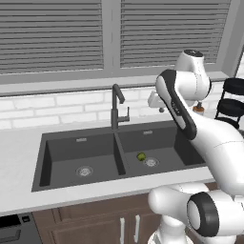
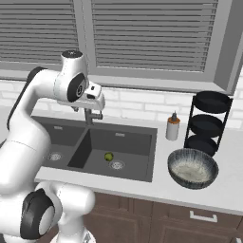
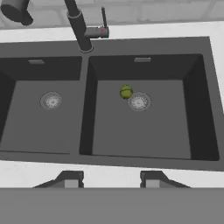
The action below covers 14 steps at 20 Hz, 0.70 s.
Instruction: Pick the lime from the sink and place it in the bowl. Then pick the bowl and place it in the microwave. Then close the microwave door and press the start button.
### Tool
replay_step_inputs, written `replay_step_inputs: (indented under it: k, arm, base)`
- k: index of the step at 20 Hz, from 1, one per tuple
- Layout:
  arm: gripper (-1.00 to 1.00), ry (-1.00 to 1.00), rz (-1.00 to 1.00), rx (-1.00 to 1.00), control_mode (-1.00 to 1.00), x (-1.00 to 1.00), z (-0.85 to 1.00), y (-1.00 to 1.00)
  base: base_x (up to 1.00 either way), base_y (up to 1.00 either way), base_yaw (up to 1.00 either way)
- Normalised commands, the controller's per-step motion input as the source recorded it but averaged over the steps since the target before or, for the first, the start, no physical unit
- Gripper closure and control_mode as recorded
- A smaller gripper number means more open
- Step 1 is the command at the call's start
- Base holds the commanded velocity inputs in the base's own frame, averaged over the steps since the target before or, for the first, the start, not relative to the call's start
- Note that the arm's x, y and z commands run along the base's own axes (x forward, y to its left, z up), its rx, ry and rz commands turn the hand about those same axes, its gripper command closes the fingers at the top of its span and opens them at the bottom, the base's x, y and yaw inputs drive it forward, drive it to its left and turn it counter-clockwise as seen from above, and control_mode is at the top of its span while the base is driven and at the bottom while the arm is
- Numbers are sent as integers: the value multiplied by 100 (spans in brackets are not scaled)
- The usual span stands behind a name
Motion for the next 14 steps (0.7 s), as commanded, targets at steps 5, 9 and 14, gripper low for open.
replay_step_inputs:
  k: [5,9,14]
  arm:
    - [-100,-1,0,0,-100,-17,-1,0]
    - [-100,1,0,0,-100,-1,-48,0]
    - [-100,9,0,3,-100,0,-69,-5]
  base:
    - [0,0,0]
    - [0,0,0]
    - [0,0,0]
